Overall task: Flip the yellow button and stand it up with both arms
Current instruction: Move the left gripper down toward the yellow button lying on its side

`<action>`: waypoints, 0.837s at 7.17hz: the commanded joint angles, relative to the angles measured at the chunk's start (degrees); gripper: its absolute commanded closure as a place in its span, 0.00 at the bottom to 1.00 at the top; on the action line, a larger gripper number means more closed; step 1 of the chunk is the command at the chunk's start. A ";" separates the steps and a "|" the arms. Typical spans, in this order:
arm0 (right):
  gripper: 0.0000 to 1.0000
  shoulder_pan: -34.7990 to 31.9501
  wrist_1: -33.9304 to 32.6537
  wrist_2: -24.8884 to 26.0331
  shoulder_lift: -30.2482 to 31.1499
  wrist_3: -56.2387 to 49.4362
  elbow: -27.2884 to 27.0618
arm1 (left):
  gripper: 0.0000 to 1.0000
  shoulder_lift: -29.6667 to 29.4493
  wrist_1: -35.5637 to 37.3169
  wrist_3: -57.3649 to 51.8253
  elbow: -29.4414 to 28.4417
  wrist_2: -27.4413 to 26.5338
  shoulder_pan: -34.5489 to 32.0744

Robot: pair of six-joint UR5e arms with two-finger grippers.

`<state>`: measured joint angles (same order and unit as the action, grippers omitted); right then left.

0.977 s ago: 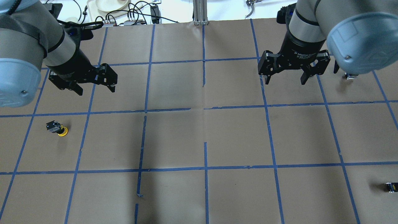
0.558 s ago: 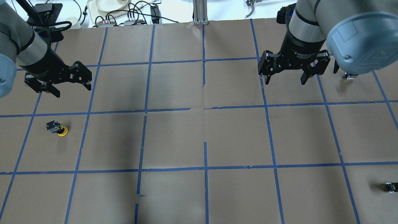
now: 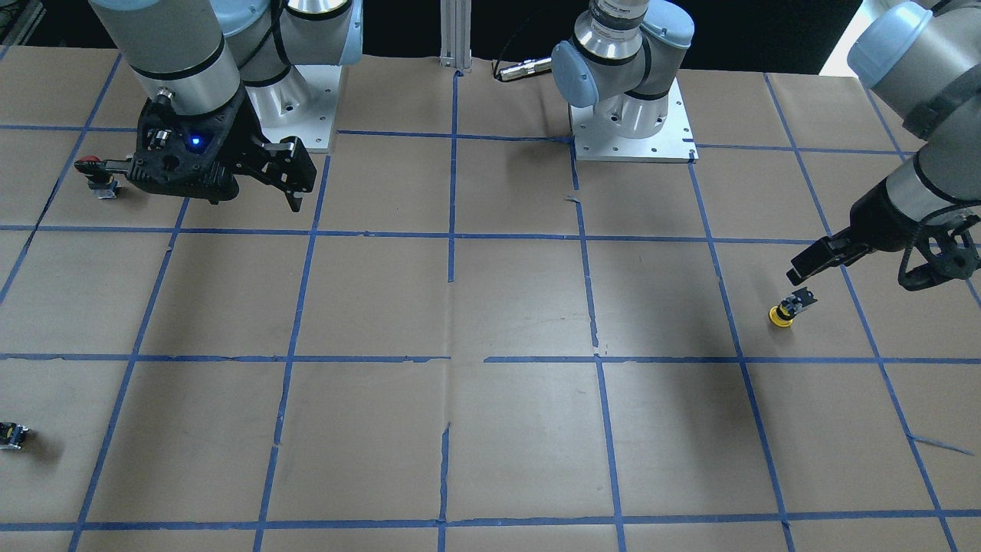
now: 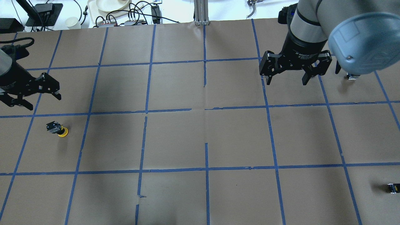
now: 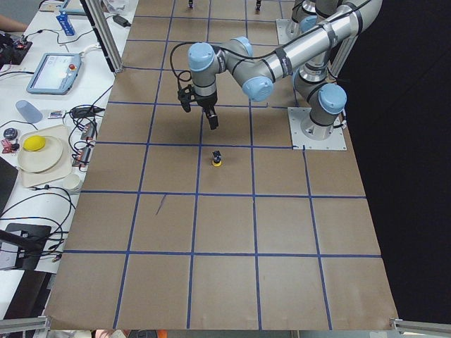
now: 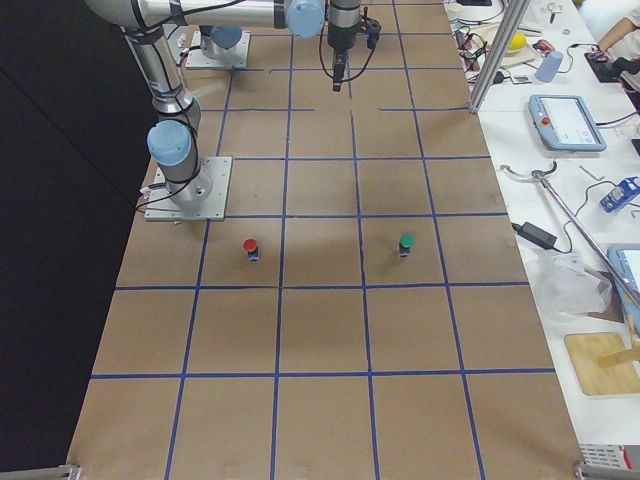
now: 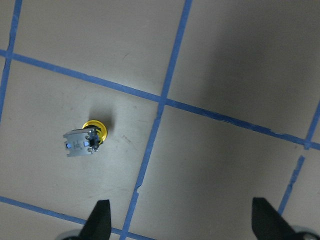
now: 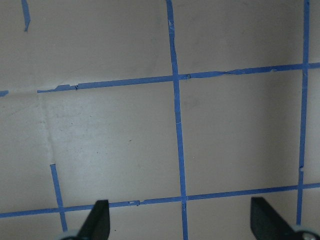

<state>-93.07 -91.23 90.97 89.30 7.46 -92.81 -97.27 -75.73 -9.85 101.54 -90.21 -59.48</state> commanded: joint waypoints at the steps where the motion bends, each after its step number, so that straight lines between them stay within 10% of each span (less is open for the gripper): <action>1: 0.00 0.00 0.00 0.00 0.00 0.01 0.00 | 0.00 -4.22 4.68 -7.51 0.15 -0.06 3.39; 6: 0.00 0.00 0.00 0.00 0.09 0.01 0.00 | 0.00 -8.53 18.40 -7.20 8.94 -0.15 6.21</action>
<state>-93.08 -91.23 90.97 89.36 7.46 -92.82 -104.11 -61.31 -17.25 109.21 -90.31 -53.47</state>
